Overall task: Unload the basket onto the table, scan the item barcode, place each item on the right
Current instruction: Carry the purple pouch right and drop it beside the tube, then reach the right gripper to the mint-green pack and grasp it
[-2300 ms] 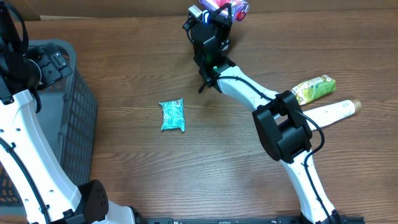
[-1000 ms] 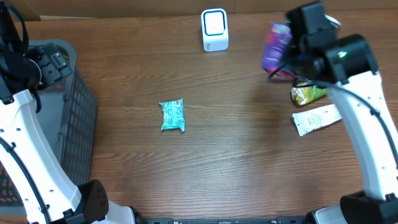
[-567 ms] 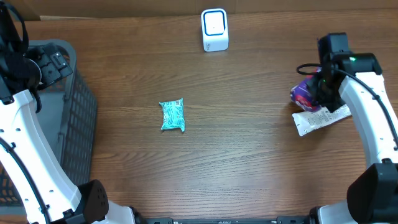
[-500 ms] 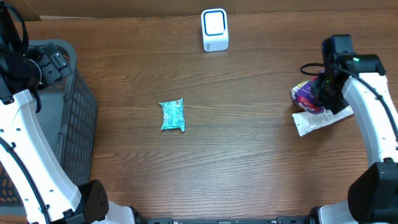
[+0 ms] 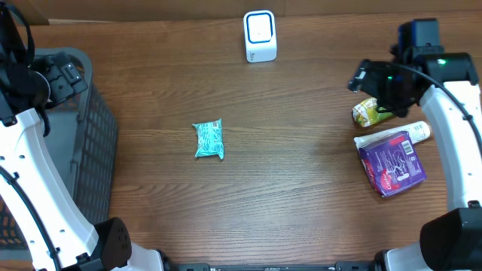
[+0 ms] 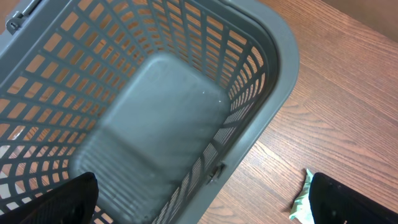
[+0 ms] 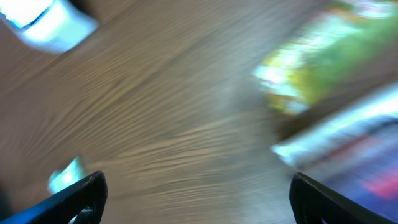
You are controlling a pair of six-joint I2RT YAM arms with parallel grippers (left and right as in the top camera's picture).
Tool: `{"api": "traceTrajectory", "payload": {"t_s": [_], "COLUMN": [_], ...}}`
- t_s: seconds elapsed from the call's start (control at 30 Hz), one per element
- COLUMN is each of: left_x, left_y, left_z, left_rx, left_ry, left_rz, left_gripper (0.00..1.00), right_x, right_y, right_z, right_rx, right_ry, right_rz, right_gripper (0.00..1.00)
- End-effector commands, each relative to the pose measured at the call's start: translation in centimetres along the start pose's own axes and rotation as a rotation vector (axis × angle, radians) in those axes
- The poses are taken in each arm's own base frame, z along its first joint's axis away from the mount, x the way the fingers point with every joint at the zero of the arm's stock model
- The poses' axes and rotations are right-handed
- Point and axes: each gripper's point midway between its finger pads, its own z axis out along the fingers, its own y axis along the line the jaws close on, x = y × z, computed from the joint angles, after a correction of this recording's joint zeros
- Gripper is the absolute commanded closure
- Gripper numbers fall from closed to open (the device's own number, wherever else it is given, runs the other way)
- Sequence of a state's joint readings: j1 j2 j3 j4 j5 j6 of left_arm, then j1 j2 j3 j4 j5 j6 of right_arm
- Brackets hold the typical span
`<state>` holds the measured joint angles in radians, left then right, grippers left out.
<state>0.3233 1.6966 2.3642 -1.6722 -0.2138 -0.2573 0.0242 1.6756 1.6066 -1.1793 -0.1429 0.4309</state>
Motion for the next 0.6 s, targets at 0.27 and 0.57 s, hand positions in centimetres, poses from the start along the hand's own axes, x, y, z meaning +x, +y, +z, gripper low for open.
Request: {"api": "traceTrajectory", "payload": {"t_s": [0.27, 0.57], "left_x": [-0.1, -0.1], "left_y": [0.1, 0.1], "left_z": [0.3, 0.3], "left_rx": [-0.010, -0.010], "left_ry": [0.005, 0.005], "left_rz": [0.009, 0.009], "left_gripper": [0.01, 0.00], "right_x": [10.6, 20.1], "right_y": [15.0, 20.2], "right_z": [7.2, 14.3], "right_rx": [-0.253, -0.309], "right_ry": [0.236, 0.435], "right_rz": [-0.377, -0.448], "right_gripper": [0.00, 0.17]}}
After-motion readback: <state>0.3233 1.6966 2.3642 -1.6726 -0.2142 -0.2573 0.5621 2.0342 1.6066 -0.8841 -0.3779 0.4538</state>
